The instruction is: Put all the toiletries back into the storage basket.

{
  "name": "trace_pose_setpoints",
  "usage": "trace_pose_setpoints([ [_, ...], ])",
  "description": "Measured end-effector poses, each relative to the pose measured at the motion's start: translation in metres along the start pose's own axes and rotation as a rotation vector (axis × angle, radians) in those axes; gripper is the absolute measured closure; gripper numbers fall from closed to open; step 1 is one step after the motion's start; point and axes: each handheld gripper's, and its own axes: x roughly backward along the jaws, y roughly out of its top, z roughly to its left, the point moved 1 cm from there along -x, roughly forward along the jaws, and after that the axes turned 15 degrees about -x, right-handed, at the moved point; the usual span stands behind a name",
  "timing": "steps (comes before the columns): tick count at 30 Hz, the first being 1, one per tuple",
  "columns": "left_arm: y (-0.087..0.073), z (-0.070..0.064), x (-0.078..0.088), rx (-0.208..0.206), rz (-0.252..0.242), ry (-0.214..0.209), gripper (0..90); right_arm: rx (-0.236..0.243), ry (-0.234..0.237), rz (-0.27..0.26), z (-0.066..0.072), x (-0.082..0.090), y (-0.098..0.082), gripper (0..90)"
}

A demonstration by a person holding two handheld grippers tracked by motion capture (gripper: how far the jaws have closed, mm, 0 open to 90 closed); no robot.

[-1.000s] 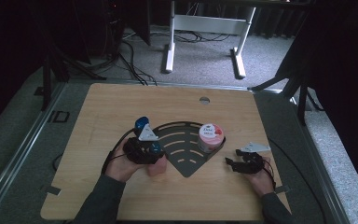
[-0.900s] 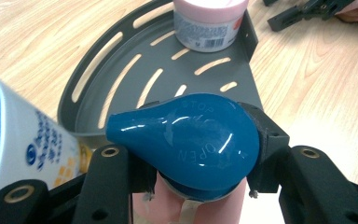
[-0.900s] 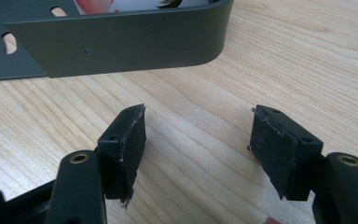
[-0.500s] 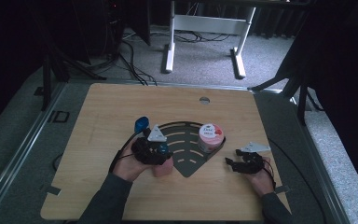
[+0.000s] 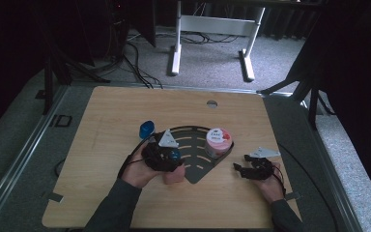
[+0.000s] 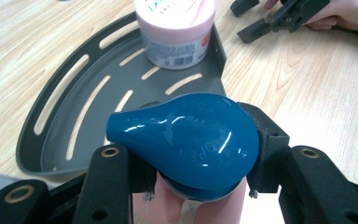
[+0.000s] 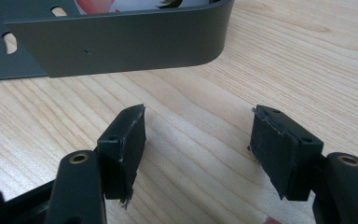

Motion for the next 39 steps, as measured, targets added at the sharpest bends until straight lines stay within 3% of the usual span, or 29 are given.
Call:
trace_pose_setpoints([
  [17, 0.020, 0.002, -0.012, -0.022, -0.020, -0.007, 53.2, 0.001, 0.001, 0.001, 0.000, 0.000, 0.000, 35.3],
  [39, 0.038, 0.010, -0.030, -0.016, -0.023, 0.012, 53.1, 0.001, 0.002, 0.001, 0.000, 0.000, 0.000, 35.3],
])
